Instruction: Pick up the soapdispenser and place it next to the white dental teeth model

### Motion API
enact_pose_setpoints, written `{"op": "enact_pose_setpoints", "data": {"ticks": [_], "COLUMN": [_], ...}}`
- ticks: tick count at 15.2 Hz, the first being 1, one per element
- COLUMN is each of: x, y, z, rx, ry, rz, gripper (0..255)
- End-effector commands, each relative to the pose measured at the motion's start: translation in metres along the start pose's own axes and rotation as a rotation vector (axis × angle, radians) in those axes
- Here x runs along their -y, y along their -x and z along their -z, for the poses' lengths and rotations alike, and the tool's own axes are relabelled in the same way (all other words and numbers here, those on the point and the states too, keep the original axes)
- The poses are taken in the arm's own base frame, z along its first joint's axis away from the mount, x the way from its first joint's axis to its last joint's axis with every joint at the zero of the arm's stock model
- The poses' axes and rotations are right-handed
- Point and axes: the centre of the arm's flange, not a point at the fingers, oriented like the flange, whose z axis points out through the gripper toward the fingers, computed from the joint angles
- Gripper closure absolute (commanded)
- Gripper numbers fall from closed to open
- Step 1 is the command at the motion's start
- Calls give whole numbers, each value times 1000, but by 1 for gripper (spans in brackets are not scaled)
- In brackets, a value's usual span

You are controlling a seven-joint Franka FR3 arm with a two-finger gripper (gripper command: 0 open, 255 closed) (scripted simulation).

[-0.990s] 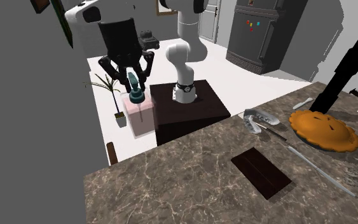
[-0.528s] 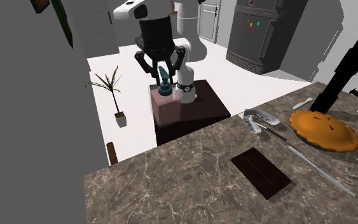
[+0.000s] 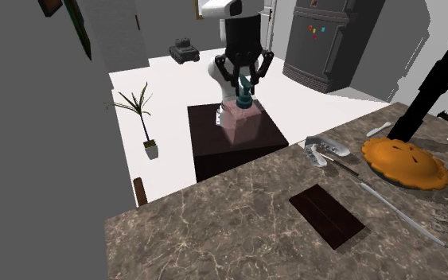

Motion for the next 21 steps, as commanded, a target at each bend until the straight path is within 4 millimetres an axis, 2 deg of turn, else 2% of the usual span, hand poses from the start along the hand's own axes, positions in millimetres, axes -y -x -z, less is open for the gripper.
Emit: {"op": "enact_pose_setpoints", "data": {"ticks": [1,11,12,21], "x": [24,143,159,155], "y": [13,69,77,78], "z": [-4,-12,-14,-61], "rx": [0,0,0,0], "ry": [1,1,1,1], "rz": [-1,-1,-1,-1], "gripper": [255,255,255,255]}}
